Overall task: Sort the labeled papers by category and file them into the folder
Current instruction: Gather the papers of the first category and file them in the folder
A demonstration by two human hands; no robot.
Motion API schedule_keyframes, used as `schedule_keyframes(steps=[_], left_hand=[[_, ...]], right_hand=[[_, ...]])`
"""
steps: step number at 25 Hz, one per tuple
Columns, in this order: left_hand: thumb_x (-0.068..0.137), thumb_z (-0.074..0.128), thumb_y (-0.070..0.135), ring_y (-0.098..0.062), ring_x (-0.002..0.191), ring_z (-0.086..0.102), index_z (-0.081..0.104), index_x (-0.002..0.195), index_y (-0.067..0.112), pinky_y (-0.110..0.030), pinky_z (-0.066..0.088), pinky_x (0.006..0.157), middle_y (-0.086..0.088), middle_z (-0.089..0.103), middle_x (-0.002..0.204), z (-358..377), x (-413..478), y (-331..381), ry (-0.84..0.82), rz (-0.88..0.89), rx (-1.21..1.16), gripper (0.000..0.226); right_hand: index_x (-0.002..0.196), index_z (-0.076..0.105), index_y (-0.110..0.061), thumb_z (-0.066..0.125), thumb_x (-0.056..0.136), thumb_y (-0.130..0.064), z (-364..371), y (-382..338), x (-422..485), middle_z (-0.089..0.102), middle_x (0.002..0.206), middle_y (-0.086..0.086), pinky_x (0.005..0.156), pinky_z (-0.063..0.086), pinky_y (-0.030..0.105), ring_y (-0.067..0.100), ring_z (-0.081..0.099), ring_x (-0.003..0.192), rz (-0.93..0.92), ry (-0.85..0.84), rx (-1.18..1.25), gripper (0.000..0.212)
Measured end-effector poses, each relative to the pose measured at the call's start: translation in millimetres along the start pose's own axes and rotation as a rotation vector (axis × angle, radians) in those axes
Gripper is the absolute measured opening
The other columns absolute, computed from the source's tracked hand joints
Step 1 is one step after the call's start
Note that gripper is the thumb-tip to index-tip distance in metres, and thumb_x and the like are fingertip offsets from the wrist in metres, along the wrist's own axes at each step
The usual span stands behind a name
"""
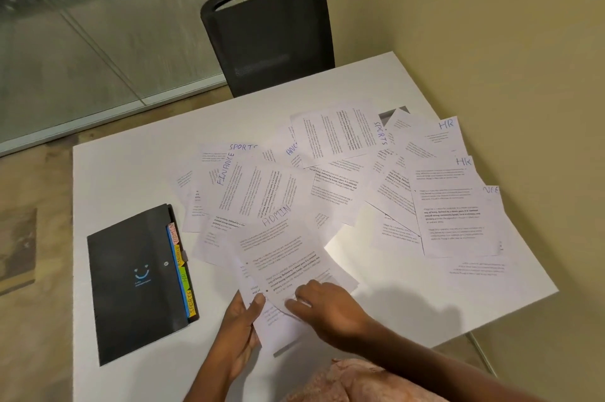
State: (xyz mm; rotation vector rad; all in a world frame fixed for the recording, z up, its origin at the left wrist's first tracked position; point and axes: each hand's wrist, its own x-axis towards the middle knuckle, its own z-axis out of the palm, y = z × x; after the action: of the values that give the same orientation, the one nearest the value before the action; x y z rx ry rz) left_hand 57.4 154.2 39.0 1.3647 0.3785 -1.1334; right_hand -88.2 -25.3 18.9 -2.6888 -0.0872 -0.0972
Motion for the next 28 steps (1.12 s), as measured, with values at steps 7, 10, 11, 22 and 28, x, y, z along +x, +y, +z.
schedule_keyframes(steps=[7, 10, 11, 22, 28], left_hand=[[0.103, 0.064, 0.016, -0.042, 0.120, 0.071, 0.054, 0.145, 0.032, -0.071, 0.055, 0.098, -0.014, 0.072, 0.136, -6.0, -0.2, -2.5, -0.027, -0.028, 0.006, 0.045], [0.100, 0.071, 0.019, -0.041, 0.122, 0.069, 0.054, 0.143, 0.036, -0.064, 0.059, 0.096, -0.010, 0.068, 0.141, -11.6, 6.3, -6.8, 0.041, -0.043, 0.152, 0.049], [0.099, 0.073, 0.018, -0.038, 0.122, 0.068, 0.053, 0.142, 0.036, -0.059, 0.061, 0.093, -0.009, 0.067, 0.142, -12.9, 8.2, -8.0, 0.075, -0.031, 0.223, 0.051], [0.096, 0.064, -0.012, -0.038, 0.135, 0.059, 0.045, 0.155, 0.018, -0.061, 0.039, 0.120, -0.016, 0.063, 0.147, -38.9, 32.1, -12.3, 0.132, 0.038, 0.129, 0.068], [0.087, 0.066, -0.015, -0.025, 0.109, 0.077, 0.059, 0.138, 0.018, -0.034, 0.062, 0.092, -0.007, 0.079, 0.121, -37.6, 45.4, -3.6, 0.144, 0.072, 0.039, 0.061]], right_hand=[[0.138, 0.054, -0.023, 0.067, 0.106, -0.023, 9.7, -11.8, 10.6, 0.060, 0.124, 0.008, 0.087, 0.057, 0.031, 0.023, 0.062, 0.110, -0.036, -0.166, 0.075, 0.034], [0.139, 0.057, -0.020, 0.063, 0.108, -0.022, 13.2, -13.9, 16.4, 0.060, 0.122, 0.009, 0.087, 0.054, 0.036, 0.028, 0.063, 0.110, 0.006, -0.247, 0.122, 0.032], [0.142, 0.057, -0.023, 0.065, 0.107, -0.022, 16.9, -13.1, 15.5, 0.061, 0.123, 0.007, 0.089, 0.055, 0.035, 0.026, 0.063, 0.110, -0.035, -0.260, 0.101, 0.036], [0.135, 0.065, -0.029, 0.071, 0.090, -0.072, -22.9, 127.0, 57.1, 0.061, 0.126, -0.021, 0.098, 0.054, 0.030, 0.005, 0.065, 0.118, 0.643, -0.032, 0.394, 0.062], [0.130, 0.061, -0.012, 0.079, 0.079, -0.065, -64.3, 287.6, 88.5, 0.060, 0.127, 0.009, 0.093, 0.052, 0.041, 0.028, 0.057, 0.119, 1.060, 0.153, 0.229, 0.075]])
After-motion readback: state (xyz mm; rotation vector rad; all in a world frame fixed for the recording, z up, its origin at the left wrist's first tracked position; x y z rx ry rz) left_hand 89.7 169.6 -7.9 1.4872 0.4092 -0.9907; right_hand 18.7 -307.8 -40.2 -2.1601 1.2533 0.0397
